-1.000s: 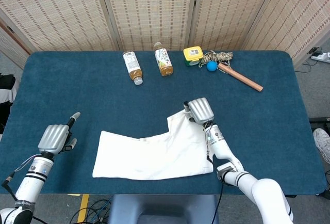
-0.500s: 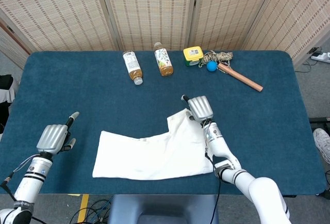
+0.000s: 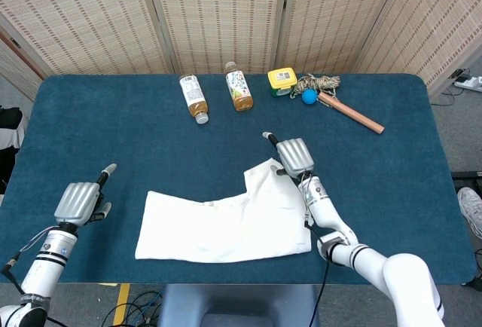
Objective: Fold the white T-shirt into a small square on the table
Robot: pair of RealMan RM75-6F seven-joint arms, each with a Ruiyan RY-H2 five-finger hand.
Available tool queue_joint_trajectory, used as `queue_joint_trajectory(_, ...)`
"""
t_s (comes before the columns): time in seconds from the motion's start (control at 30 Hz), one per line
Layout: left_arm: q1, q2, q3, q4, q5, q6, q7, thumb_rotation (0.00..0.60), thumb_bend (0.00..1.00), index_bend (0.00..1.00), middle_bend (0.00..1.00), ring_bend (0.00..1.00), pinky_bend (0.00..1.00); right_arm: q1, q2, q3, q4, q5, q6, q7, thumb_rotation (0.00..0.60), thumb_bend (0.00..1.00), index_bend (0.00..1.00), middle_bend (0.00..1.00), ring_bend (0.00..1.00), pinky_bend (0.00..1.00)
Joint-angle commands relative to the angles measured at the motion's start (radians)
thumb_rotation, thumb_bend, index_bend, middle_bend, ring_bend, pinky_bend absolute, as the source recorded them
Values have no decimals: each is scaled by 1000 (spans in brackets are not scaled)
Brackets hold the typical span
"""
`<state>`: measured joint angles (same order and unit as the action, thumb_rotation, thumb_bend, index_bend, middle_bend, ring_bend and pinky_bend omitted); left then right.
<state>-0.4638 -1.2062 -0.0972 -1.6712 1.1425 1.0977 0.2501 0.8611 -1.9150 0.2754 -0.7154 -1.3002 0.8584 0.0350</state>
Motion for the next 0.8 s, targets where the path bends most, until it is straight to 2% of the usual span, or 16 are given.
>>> queue_joint_trajectory(0.03, -2, -3, 1, -1, -2, -3, 5, 600, 406, 5, 936, 849, 960, -20, 49, -10, -72, 44, -63, -60, 600, 252, 203, 911, 958, 1000)
queue_joint_trajectory(0.2, -3, -3, 1, -7, -7, -3, 15, 600, 407, 5, 936, 849, 960, -15, 51, -6, -82, 92, -103, -130, 600, 275, 251, 911, 958, 1000)
queue_joint_trajectory(0.47, -2, -1, 2, -7, -16, -5, 22, 600, 406, 5, 936, 849, 960, 12, 33, 13, -39, 163, -173, -182, 600, 352, 281, 911, 958, 1000)
queue_joint_trajectory(0.8, -3, -4, 2, -4, -20, -8, 23, 600, 406, 5, 936, 849, 960, 14, 34, 6, -57, 173, -186, -172, 600, 384, 417, 911, 958, 1000)
